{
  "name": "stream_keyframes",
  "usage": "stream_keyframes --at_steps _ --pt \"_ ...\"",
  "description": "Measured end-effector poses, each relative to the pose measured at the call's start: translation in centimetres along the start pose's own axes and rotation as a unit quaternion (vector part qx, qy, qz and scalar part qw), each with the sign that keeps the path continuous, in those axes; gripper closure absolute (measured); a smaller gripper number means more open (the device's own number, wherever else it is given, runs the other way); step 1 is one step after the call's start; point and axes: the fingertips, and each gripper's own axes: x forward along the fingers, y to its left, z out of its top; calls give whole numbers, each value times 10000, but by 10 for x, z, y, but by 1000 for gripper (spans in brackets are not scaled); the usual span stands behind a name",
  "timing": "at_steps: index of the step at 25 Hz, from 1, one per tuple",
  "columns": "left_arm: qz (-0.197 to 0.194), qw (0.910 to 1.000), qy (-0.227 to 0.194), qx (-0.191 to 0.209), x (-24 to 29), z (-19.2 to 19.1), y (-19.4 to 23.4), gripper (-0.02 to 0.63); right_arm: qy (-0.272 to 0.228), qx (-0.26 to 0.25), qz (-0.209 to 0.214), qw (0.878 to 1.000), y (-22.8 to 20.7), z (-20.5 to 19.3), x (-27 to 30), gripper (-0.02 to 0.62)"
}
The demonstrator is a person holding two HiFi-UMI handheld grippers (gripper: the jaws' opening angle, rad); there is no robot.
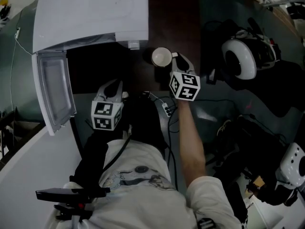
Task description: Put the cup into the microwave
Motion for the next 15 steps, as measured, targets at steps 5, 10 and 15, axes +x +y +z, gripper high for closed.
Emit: stream_keyframes --at_steps 5,10,15 --pt "6 9993 -346 -114 -14 10 9 607 -20 89 101 9999 39 -1 -27 558" --pt "82 9978 -613 -245 -32 13 22 607 19 -35 249 9997 78 -3 -41 557" --pt "322 9952 -800 -472 -51 9 44 607 77 -213 522 9984 119 -2 -39 557"
